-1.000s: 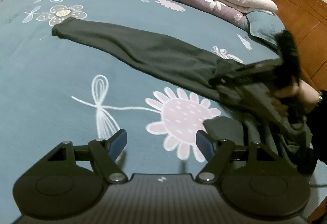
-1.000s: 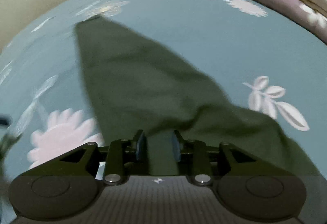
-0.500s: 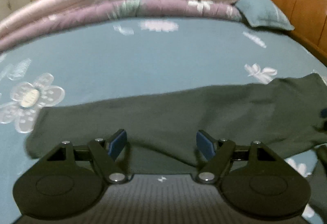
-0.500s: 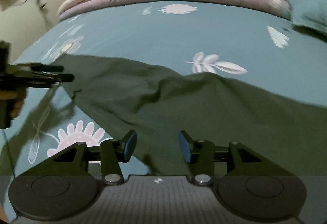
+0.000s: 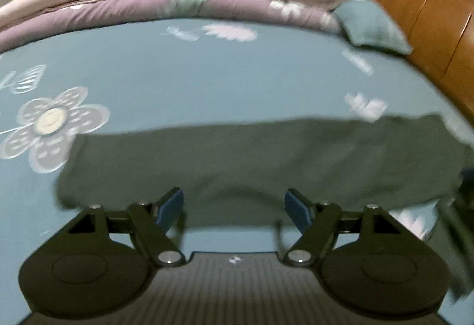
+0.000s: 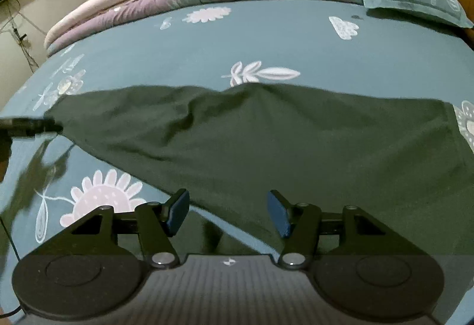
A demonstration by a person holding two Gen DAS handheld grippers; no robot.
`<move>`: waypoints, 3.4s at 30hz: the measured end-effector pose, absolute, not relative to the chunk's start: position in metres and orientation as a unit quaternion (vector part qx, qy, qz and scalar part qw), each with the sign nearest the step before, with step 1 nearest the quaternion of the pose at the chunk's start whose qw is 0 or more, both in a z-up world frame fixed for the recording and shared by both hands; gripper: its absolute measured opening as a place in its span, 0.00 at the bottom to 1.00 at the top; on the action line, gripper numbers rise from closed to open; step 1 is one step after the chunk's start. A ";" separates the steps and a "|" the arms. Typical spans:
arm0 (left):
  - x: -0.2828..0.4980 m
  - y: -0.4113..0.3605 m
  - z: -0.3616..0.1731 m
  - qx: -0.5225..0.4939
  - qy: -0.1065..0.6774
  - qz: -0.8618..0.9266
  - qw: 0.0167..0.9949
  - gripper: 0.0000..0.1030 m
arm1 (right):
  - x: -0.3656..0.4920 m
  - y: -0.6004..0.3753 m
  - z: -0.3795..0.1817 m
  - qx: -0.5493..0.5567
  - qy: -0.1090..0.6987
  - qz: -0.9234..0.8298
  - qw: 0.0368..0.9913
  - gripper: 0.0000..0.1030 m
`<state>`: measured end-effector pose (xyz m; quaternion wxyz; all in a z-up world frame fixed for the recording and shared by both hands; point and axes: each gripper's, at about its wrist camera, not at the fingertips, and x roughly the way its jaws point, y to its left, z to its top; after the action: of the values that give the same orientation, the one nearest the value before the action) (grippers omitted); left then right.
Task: Fold clothes
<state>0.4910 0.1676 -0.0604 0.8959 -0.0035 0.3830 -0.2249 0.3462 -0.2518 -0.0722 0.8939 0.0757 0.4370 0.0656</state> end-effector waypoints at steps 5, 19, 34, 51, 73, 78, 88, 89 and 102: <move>0.502 0.141 -0.089 0.007 0.426 -0.235 0.874 0.72 | 0.345 -0.247 -0.072 0.080 0.437 0.066 0.893 0.63; 0.522 0.169 -0.064 0.011 0.403 -0.172 0.899 0.73 | 0.344 -0.260 -0.076 0.099 0.431 0.037 0.896 0.68; 0.502 0.209 -0.057 0.039 0.439 -0.114 0.891 0.72 | 0.408 -0.245 -0.120 0.081 0.444 0.040 0.892 0.92; 0.515 0.099 -0.092 0.038 0.410 -0.236 0.880 0.74 | 0.416 -0.228 -0.122 0.017 0.466 0.045 0.883 1.00; 0.541 0.066 -0.039 -0.027 0.382 -0.233 0.894 0.73 | 0.474 -0.229 -0.081 0.073 0.404 0.179 0.894 0.15; 0.550 0.041 -0.058 -0.024 0.395 -0.254 0.883 0.65 | 0.511 -0.213 -0.080 0.069 0.380 0.189 0.903 0.15; 0.512 0.045 -0.086 0.028 0.453 -0.244 0.857 0.65 | 0.509 -0.204 -0.122 0.049 0.428 0.207 0.878 0.18; 0.511 0.043 -0.081 0.037 0.455 -0.251 0.854 0.65 | 0.505 -0.204 -0.122 0.049 0.428 0.211 0.877 0.18; 0.537 0.013 -0.093 0.020 0.446 -0.266 0.854 0.65 | 0.491 -0.209 -0.128 0.070 0.430 0.209 0.876 0.19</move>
<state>0.5370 0.0131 -0.0928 0.8544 0.0203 0.4462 -0.2657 0.4911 -0.2087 -0.1280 0.8757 0.0701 0.4297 0.2089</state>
